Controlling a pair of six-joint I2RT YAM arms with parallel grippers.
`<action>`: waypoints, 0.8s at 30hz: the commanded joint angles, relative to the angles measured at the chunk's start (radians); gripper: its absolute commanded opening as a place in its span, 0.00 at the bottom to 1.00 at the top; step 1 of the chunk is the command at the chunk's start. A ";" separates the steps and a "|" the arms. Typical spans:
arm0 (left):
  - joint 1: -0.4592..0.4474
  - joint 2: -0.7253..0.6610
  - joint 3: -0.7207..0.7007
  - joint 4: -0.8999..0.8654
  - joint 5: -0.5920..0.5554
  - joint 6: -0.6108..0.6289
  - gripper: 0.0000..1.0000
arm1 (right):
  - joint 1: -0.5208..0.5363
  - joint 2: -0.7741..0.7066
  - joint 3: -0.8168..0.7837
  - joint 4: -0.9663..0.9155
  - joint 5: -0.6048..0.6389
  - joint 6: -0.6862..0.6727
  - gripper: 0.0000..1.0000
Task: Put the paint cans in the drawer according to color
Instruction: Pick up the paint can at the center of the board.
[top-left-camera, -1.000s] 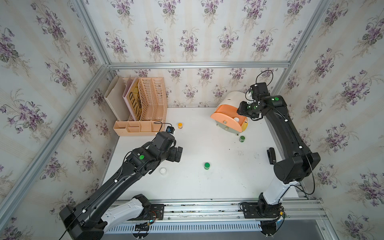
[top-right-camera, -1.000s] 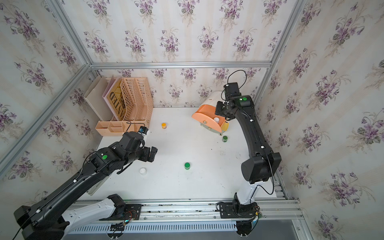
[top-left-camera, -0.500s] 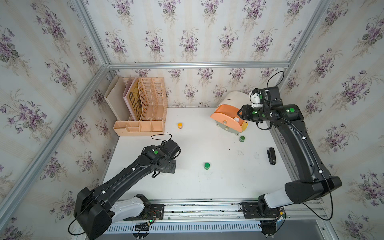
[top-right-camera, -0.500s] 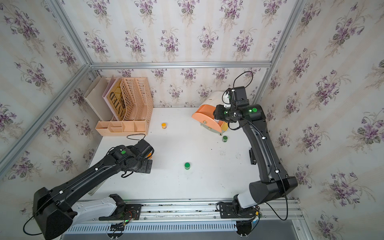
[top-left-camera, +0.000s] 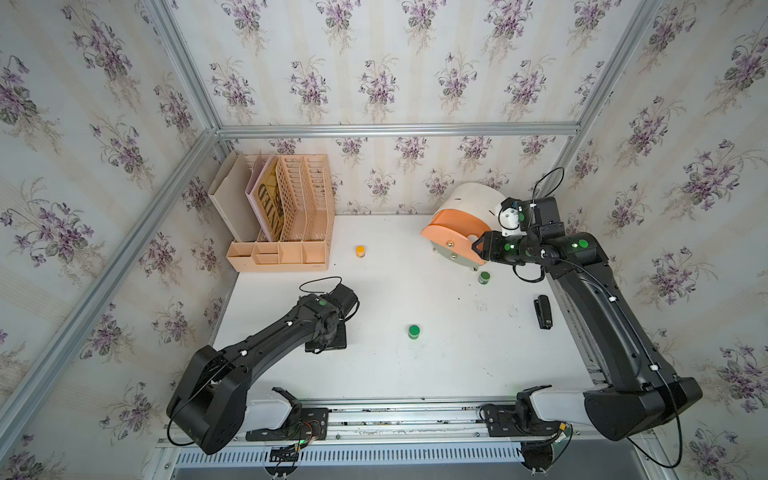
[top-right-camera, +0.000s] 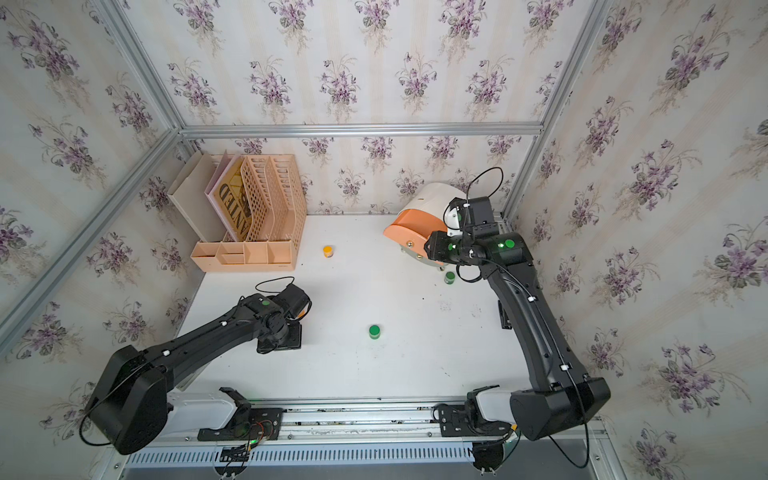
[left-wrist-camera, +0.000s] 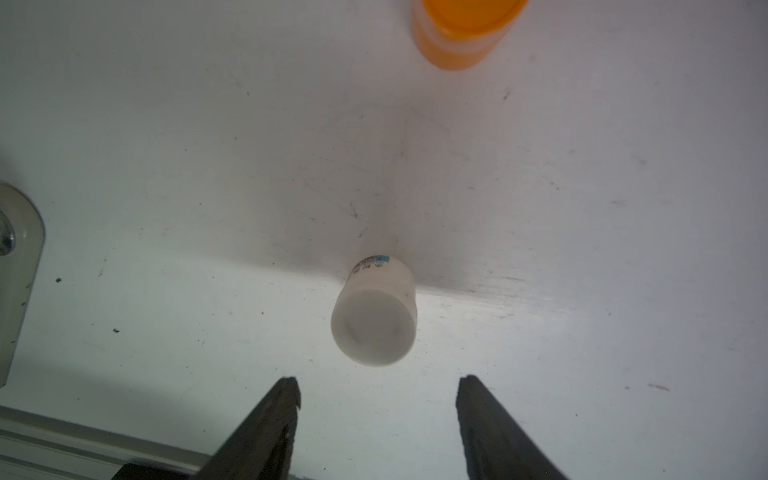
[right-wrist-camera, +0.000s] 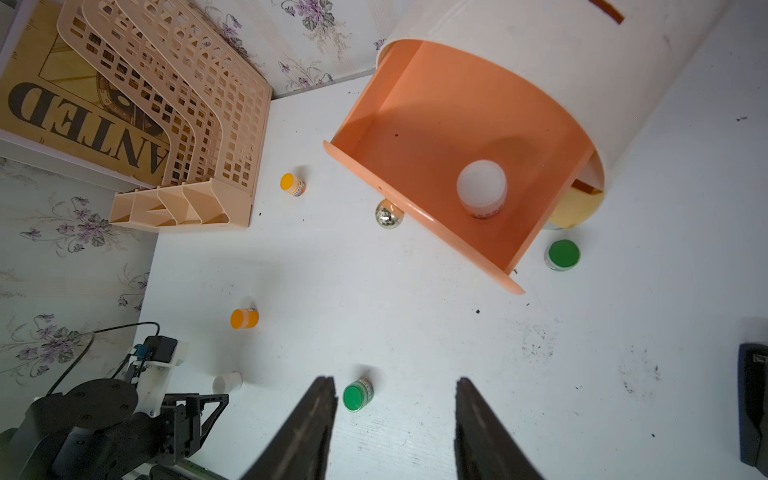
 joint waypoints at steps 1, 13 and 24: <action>0.009 0.020 -0.014 0.062 0.018 0.017 0.57 | -0.001 -0.006 0.001 0.033 -0.008 0.005 0.50; 0.039 0.031 -0.059 0.125 0.037 0.030 0.48 | -0.001 -0.010 0.006 0.026 -0.002 0.001 0.51; 0.062 -0.011 -0.073 0.134 0.045 0.053 0.48 | -0.001 -0.007 0.011 0.025 0.000 0.002 0.50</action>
